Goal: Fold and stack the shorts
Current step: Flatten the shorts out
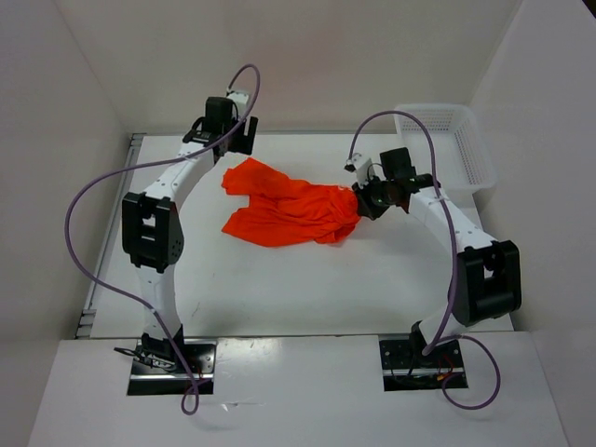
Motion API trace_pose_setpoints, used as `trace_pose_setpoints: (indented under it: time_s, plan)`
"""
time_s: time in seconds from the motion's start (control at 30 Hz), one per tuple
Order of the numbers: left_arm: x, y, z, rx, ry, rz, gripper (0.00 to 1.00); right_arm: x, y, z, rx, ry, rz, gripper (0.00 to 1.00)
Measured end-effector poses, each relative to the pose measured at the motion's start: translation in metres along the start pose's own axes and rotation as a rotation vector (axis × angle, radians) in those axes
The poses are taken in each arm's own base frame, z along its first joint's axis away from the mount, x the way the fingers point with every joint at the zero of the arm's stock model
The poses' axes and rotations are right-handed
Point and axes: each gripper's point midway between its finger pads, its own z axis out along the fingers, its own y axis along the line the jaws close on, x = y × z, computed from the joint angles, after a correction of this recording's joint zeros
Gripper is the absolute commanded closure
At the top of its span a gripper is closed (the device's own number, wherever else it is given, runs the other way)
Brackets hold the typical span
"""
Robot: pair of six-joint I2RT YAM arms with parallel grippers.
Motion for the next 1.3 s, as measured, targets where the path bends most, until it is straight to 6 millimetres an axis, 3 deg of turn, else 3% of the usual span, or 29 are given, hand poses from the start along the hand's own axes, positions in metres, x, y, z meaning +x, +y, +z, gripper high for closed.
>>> trace_pose_setpoints:
  time_s: [0.07,0.2,0.23,0.3,0.4,0.53,0.67,0.93,1.1,1.17,1.3]
  plan:
    - [0.014,-0.003,-0.001,0.009,0.03,0.002,0.14,0.003,0.002,-0.001,-0.001,0.003,-0.001,1.0]
    - [0.083,-0.015,-0.013,0.061,0.204,0.009,0.42,0.009,0.004,-0.002,-0.004,0.009,-0.001,1.0]
    - [0.102,-0.018,-0.018,0.075,0.249,0.012,0.55,0.009,0.005,-0.001,-0.005,0.011,-0.002,1.0]
    - [0.136,-0.023,-0.031,0.102,0.34,0.011,0.63,0.011,0.005,-0.001,-0.007,0.015,0.0,1.0]
    - [0.171,-0.03,-0.044,0.134,0.429,0.01,0.65,0.012,0.006,0.0,-0.008,0.015,-0.001,1.0]
    - [0.2,-0.036,-0.05,0.166,0.494,0.005,0.54,0.012,0.005,0.0,-0.008,0.015,-0.005,1.0]
    - [0.211,-0.039,-0.054,0.206,0.52,-0.017,0.39,0.012,0.006,-0.001,-0.006,0.011,-0.009,1.0]
    - [0.222,-0.022,-0.042,0.226,0.532,-0.096,0.39,0.022,0.01,-0.002,-0.011,0.022,-0.009,1.0]
    - [0.219,-0.035,-0.038,0.299,0.529,-0.116,0.55,0.026,0.011,-0.001,-0.012,0.031,-0.009,1.0]
    - [0.217,-0.04,-0.036,0.325,0.531,-0.128,0.69,0.026,0.01,-0.001,-0.009,0.032,-0.014,1.0]
    - [0.217,-0.046,-0.035,0.396,0.534,-0.168,0.83,0.027,0.009,-0.001,-0.002,0.036,-0.02,1.0]
